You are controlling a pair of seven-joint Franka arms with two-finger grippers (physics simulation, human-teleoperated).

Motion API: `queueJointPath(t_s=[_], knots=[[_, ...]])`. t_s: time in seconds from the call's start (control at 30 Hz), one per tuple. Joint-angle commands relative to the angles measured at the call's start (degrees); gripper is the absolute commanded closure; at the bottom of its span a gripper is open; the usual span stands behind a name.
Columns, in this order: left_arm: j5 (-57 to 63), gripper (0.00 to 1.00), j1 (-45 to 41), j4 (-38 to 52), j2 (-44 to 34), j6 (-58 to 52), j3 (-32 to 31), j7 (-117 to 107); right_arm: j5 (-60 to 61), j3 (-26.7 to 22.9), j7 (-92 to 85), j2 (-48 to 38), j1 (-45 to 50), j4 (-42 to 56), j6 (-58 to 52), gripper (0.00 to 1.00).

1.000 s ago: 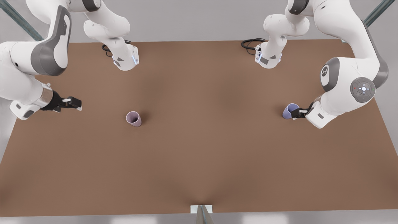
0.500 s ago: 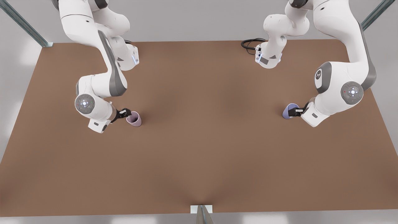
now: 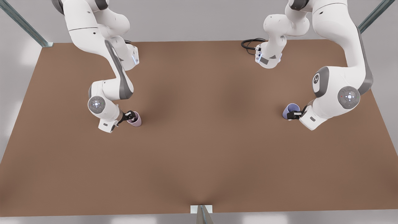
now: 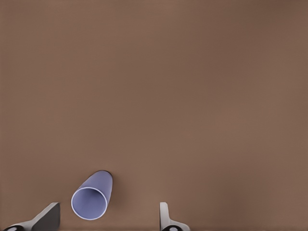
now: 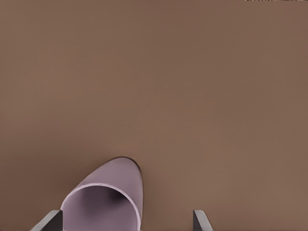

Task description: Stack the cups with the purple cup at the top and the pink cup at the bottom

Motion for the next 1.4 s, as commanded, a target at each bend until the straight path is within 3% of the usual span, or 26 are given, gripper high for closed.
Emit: queueJointPath(t_s=[0.0, 0.6, 0.7, 0.8, 0.87, 1.1, 1.17, 1.2, 1.37], knots=[[0.0, 0.00, 0.0, 0.0, 0.0, 0.1, 0.0, 0.1, 0.1, 0.0, -5.5, 0.4, 0.0, -0.2, 3.5, 0.04], [0.0, 0.00, 0.0, -0.1, 0.5, -0.2, 0.0, 0.1, 0.0, 0.1, -7.2, 2.1, 0.0, -6.8, 9.6, 0.11], [0.0, 0.00, 0.0, -0.1, 0.5, -0.3, 0.0, 0.1, 0.0, 0.4, -7.3, 2.2, 0.0, -8.3, 11.2, 0.24], [0.0, 0.00, -0.1, -0.1, 0.4, -0.3, 0.0, 0.1, 0.0, 0.5, -7.3, 2.2, 0.0, -8.3, 11.6, 0.51], [0.0, 0.00, 0.0, -0.1, 0.5, -0.3, 0.0, 0.1, 0.0, 0.5, -7.2, 2.3, 0.0, -8.3, 11.5, 0.59], [0.0, 0.00, -0.1, -0.1, 0.9, -0.1, 0.0, 0.1, 0.2, 0.9, -7.2, 3.3, 0.3, -8.1, 11.5, 0.57], [0.0, 0.00, -0.1, -0.1, 0.9, -0.1, 0.0, 0.0, 0.2, 0.9, -7.2, 3.4, 0.3, -8.1, 11.6, 0.76], [0.0, 0.00, 0.0, -0.1, 0.9, -0.1, 0.0, 0.1, 0.2, 0.9, -7.2, 3.3, 0.3, -8.0, 11.6, 0.79], [0.0, 0.00, -0.1, 0.0, 0.8, -0.3, 0.0, 0.0, 0.2, 1.1, -6.8, 0.1, 0.4, -6.7, 8.2, 0.79]])
